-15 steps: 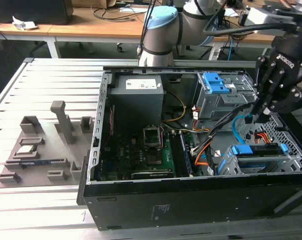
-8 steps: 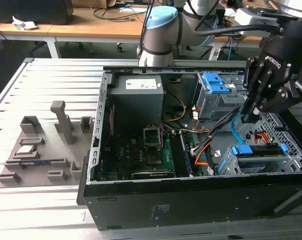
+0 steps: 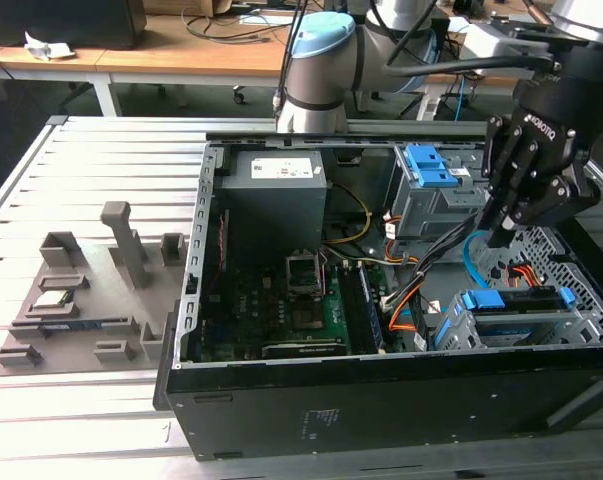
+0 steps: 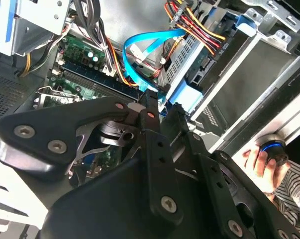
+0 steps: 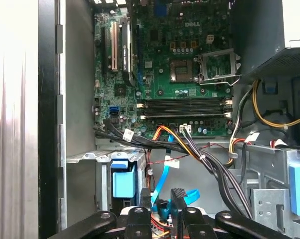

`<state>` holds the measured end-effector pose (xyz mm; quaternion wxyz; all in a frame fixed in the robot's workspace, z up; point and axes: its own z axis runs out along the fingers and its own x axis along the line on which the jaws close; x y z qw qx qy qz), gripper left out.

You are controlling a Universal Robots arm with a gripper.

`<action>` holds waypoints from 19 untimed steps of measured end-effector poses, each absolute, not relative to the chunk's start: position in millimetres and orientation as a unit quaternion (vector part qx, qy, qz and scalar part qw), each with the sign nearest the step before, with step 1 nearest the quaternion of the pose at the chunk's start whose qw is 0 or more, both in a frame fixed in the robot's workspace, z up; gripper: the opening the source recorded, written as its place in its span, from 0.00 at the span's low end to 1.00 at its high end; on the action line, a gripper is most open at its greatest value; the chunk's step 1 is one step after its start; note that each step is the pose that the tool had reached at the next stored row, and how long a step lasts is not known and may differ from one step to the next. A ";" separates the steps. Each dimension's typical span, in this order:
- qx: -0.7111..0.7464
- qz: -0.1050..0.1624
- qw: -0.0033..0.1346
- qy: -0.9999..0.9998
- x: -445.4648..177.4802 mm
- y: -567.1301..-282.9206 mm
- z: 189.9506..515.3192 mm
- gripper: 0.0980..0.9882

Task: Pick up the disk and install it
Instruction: 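Insert the second disk wire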

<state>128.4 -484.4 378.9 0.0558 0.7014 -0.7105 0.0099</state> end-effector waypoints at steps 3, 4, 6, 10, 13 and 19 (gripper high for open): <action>0.705 0.010 0.056 -0.707 128.3 -484.2 375.9 0.23; 0.706 0.010 0.056 -0.706 128.3 -484.2 375.7 0.23; 0.706 0.010 0.056 -0.706 128.3 -484.2 375.7 0.23; 0.706 0.010 0.056 -0.706 128.3 -484.2 375.6 0.14; 0.706 0.010 0.056 -0.706 128.3 -484.2 375.6 0.07; 0.706 0.010 0.056 -0.706 128.3 -488.9 375.3 0.07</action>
